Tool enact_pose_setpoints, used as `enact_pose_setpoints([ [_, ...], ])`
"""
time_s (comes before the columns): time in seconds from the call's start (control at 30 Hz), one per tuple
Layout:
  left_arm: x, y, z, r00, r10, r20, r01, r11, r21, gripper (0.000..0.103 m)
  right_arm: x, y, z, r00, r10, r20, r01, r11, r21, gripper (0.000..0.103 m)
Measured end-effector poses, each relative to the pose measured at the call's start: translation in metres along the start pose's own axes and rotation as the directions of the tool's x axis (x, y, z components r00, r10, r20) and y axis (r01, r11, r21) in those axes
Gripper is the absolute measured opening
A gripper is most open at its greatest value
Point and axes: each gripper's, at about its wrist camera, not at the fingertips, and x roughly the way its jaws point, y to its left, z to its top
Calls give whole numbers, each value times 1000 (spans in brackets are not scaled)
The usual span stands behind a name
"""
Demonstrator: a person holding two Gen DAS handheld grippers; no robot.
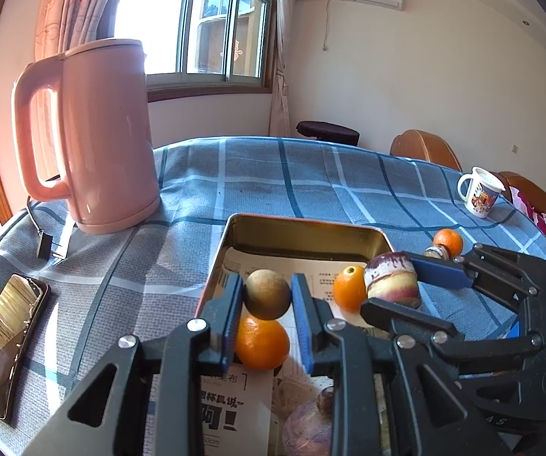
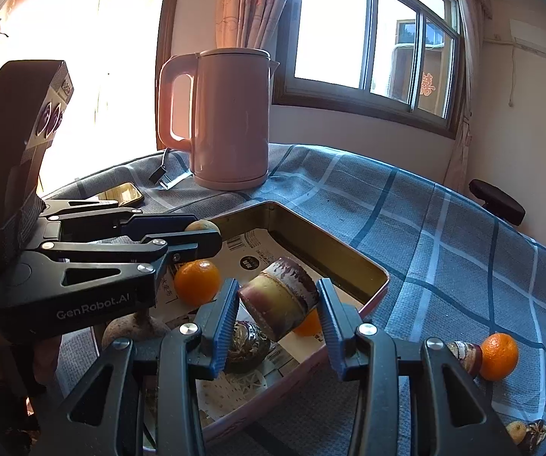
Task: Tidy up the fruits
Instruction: 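Lower the pear into the tin box with the left tool while the right tool lowers the root slice, then grasp the dark mangosteen with the right tool while the left tool moves toward the small pear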
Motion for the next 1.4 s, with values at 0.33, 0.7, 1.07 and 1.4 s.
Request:
enact_pose_setpoints([
  [0.33,4,0,0,1000,11,-18,-11,1000,1,29,11,6,-1,998,18,-67,-20,1000,-24,45],
  [0.7,-19,-9,3,997,5,81,-2,999,-33,75,-18,-16,-9,996,-85,1,85,996,15,67],
  [1.07,-16,-101,17,984,-153,86,143,983,114,82,-99,-144,-57,927,-361,-104,376,901,217,67],
  [1.4,12,-174,20,977,-213,10,206,955,215,82,-110,-199,-101,900,-362,-242,429,835,344,67],
])
